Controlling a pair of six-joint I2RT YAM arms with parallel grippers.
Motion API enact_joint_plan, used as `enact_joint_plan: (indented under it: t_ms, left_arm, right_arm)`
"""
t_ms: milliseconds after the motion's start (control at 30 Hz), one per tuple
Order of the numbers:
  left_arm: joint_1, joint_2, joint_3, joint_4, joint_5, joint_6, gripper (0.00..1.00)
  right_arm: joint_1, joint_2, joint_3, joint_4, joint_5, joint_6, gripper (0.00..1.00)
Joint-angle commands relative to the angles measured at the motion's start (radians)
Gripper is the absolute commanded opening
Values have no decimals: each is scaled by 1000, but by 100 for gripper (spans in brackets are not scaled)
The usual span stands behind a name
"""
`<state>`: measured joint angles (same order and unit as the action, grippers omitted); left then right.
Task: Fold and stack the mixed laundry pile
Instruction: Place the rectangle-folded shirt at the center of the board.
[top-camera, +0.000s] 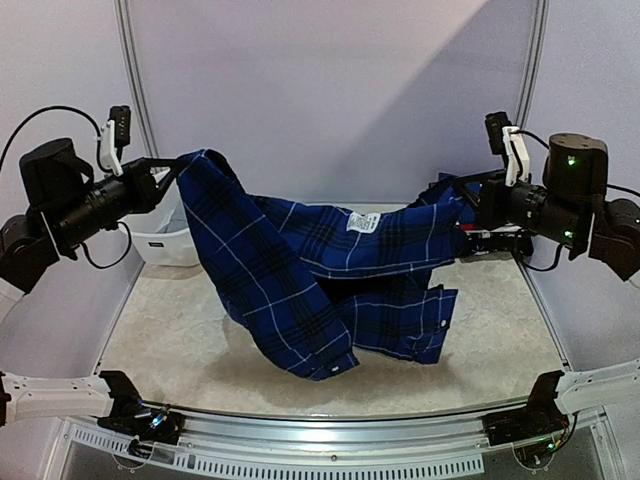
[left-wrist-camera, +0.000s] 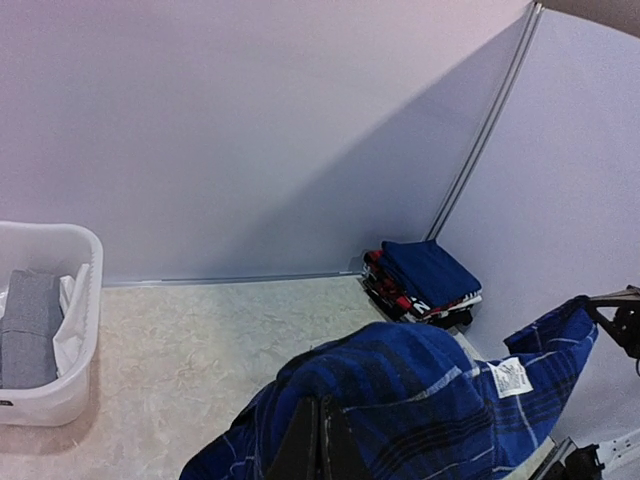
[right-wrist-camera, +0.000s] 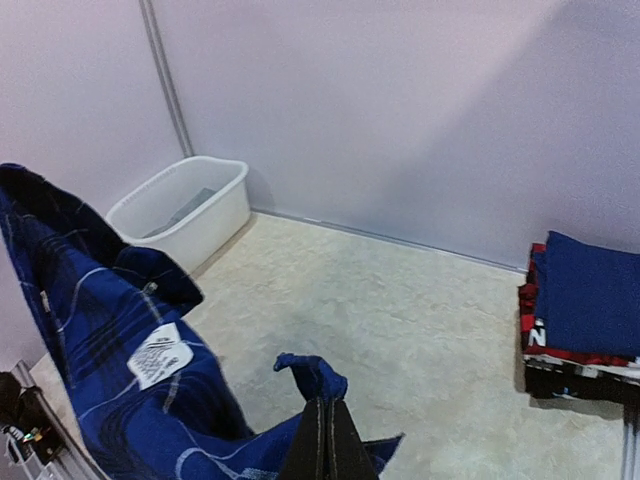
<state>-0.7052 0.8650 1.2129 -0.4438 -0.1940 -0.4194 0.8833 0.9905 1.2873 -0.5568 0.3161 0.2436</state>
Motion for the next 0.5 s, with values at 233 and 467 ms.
enact_joint_plan:
  t_ms: [233, 467]
  left_arm:
    - [-10, 345, -127, 38, -153, -26, 0]
    - [6, 410, -225, 119, -141, -19, 0]
  right_arm:
    - [-113, 275, -196, -66, 303, 186, 0]
    - [-186, 337, -318, 93, 177, 185, 0]
